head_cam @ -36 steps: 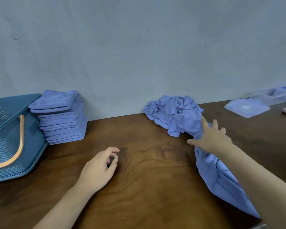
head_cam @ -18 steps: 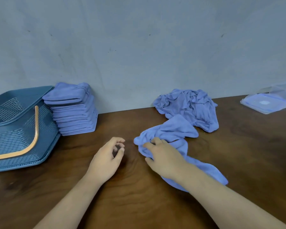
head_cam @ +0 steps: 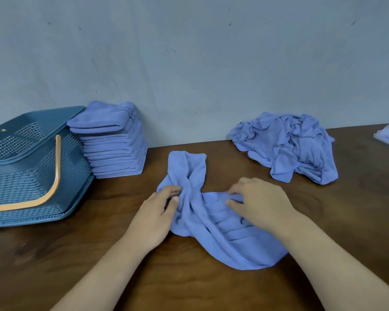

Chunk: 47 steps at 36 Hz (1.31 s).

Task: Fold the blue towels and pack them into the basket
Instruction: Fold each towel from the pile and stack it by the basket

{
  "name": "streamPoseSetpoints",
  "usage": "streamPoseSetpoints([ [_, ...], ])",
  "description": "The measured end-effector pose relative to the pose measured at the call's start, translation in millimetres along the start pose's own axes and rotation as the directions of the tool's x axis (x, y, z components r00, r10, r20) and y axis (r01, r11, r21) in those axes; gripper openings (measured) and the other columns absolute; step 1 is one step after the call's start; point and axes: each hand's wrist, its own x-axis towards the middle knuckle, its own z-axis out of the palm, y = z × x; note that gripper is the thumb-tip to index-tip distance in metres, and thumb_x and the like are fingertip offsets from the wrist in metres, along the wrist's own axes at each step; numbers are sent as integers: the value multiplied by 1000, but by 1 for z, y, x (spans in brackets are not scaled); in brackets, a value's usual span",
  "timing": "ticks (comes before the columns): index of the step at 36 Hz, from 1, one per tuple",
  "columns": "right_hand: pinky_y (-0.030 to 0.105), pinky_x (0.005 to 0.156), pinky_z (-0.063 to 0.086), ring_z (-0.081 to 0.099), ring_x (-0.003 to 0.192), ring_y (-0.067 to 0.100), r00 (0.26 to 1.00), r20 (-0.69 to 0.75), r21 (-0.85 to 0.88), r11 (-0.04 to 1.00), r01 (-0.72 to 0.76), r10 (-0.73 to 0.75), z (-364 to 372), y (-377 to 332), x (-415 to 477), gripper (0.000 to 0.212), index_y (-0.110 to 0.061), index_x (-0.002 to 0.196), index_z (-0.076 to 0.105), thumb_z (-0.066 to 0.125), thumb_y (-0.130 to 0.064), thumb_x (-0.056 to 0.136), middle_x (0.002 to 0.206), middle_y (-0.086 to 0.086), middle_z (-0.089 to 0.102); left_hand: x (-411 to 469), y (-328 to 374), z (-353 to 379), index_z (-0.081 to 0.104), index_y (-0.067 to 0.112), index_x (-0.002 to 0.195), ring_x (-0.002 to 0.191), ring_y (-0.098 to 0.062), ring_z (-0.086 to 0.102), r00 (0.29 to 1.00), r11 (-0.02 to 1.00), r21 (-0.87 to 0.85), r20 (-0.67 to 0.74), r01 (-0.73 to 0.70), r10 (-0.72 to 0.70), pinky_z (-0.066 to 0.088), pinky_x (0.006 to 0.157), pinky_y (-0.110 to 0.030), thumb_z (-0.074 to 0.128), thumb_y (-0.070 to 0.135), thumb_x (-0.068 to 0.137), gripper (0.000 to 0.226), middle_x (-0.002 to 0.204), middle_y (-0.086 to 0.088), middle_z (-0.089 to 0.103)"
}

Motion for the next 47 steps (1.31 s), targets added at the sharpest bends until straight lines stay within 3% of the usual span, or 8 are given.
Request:
streamPoseSetpoints([
  [3,28,53,33,62,74,14,999,-16,-96,994,-51,49,-11,4,-1,40,-29,70,59,60,-62,92,73,-9,60,1,2,1,51,39,150,134,-2,52,1000,996,86,0,18,-18,35,123,-41,38,49,110,43,144,24,59],
  [6,32,51,43,60,57,16,991,132,7,1000,1,-2,-18,0,-8,56,-14,66,55,54,-66,89,50,-5,53,3,0,1,40,38,158,148,-7,40,993,959,260,-49,114,-105,6,133,-46,31,60,108,55,151,17,54],
  [20,29,68,53,59,81,-3,993,-32,359,929,-96,114,23,-34,4,59,-44,85,69,52,-98,69,84,-21,64,2,-2,0,45,39,159,157,-1,25,995,983,170,88,-66,51,21,130,-35,48,58,106,56,164,21,40],
  [27,39,68,51,59,63,10,992,104,579,806,-120,73,18,-18,17,20,-22,73,64,77,-36,80,69,-10,67,-9,2,-7,66,50,127,105,-5,69,984,981,-81,23,-175,178,49,87,-15,52,52,107,25,111,22,73],
  [32,35,65,35,44,60,13,876,450,610,776,-161,-172,-16,7,5,31,-18,63,50,73,-33,77,63,-4,50,-8,-5,-13,74,33,115,70,-17,71,994,930,-355,-88,-93,65,55,69,-21,50,50,108,30,91,1,79],
  [38,20,56,44,66,63,13,943,326,694,661,-284,63,-8,15,21,36,-21,81,66,72,-54,92,85,-4,77,17,-28,-23,69,41,101,89,2,69,930,978,-196,-343,69,-134,49,75,-22,62,32,104,12,97,25,74],
  [41,30,75,54,71,82,7,968,106,635,734,-241,227,14,18,48,21,-34,100,68,73,-52,91,93,-14,74,38,-43,-28,65,44,107,95,0,66,933,975,-62,-284,214,-222,48,74,-27,60,47,101,9,99,27,70],
  [47,31,100,46,55,129,2,996,8,494,866,-82,89,31,22,107,58,-43,145,57,67,-62,92,144,-21,54,90,-39,-29,64,39,131,104,-6,64,975,984,6,-133,179,-177,52,95,-38,61,56,100,35,114,25,69],
])
